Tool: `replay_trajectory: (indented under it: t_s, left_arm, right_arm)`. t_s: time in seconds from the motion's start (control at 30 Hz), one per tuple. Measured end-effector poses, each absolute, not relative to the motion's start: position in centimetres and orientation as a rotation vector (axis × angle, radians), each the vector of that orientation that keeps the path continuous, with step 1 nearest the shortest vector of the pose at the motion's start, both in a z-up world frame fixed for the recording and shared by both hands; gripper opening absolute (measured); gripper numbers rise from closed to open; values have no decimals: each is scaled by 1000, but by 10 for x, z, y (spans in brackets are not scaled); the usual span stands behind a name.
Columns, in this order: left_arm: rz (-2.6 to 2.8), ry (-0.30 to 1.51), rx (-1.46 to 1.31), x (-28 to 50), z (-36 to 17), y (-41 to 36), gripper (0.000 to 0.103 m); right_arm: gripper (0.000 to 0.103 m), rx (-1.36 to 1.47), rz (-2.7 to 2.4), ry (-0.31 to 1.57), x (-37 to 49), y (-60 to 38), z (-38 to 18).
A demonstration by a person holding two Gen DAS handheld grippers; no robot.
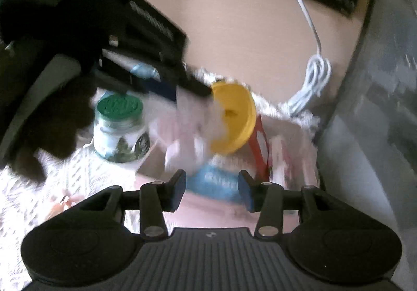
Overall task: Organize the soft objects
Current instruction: 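Carry the soft item with left and red card with right into the pink box, opening both, then move left gripper to the cotton swab bundle while right moves toward the pink ribbon bow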
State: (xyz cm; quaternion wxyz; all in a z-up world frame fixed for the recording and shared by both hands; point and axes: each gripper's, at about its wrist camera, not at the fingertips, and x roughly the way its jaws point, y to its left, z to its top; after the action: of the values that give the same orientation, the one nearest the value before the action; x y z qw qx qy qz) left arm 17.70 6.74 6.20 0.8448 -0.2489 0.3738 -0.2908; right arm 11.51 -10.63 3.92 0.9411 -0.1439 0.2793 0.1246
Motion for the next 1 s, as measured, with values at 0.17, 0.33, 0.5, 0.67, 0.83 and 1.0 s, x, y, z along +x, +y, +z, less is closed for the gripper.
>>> replay_trajectory:
  t_s: [0.17,0.33,0.5,0.67,0.83,1.0]
  left_arm:
    - [-580,763,-535,164,68,79,26]
    - [-501,674,-460,140,85,105,26]
    - [-400,660,-323,99,77,120,27]
    - [-287,722,-234,50,43,143,27]
    - [-196,805,-222,19,13,165,27]
    - [-153,870,-212,0,-4,182,26]
  right_arm:
    - [43,-351,117,629,156,-101,26]
    - [43,-288,107,631,144,-118,30]
    - [44,-251,144,635,118,-123,30]
    - [60,-151,212,626,84,-128,40]
    - [64,-143,285,709,66,-117,20]
    - [64,-145,308,785,63,-107,-11]
